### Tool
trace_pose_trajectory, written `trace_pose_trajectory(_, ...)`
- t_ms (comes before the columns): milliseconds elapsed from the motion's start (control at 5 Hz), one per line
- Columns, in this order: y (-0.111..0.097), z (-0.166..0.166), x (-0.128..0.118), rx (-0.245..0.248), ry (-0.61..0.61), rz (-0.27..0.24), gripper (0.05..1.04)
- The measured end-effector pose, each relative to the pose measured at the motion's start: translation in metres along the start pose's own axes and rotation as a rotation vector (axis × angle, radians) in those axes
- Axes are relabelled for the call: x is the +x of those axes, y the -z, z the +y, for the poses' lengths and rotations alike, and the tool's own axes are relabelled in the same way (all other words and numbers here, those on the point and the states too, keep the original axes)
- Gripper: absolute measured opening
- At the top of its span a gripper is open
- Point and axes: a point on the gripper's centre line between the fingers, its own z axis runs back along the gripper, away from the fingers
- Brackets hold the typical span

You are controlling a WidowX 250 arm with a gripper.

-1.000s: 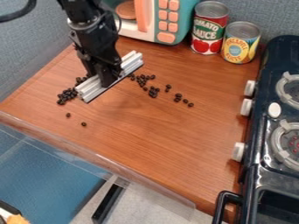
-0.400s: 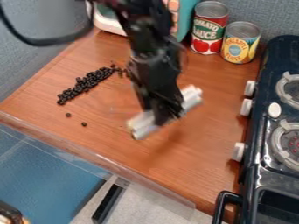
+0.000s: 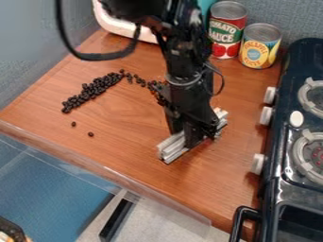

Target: Sweep into pile

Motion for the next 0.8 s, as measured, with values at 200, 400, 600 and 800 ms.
trace_pose_trajectory(200,0.013,0.005,0.007,0.012,-0.026,0.002,0.357)
trace_pose_trajectory(400,0.018,0.009,0.016,0.027,-0.037,0.001,0.357)
trace_pose_trajectory(600,0.023,0.015,0.03,0.041,-0.06,-0.013,0.357)
trace_pose_trajectory(800,0.023,0.027,0.043,0.059,-0.12,-0.036,0.357)
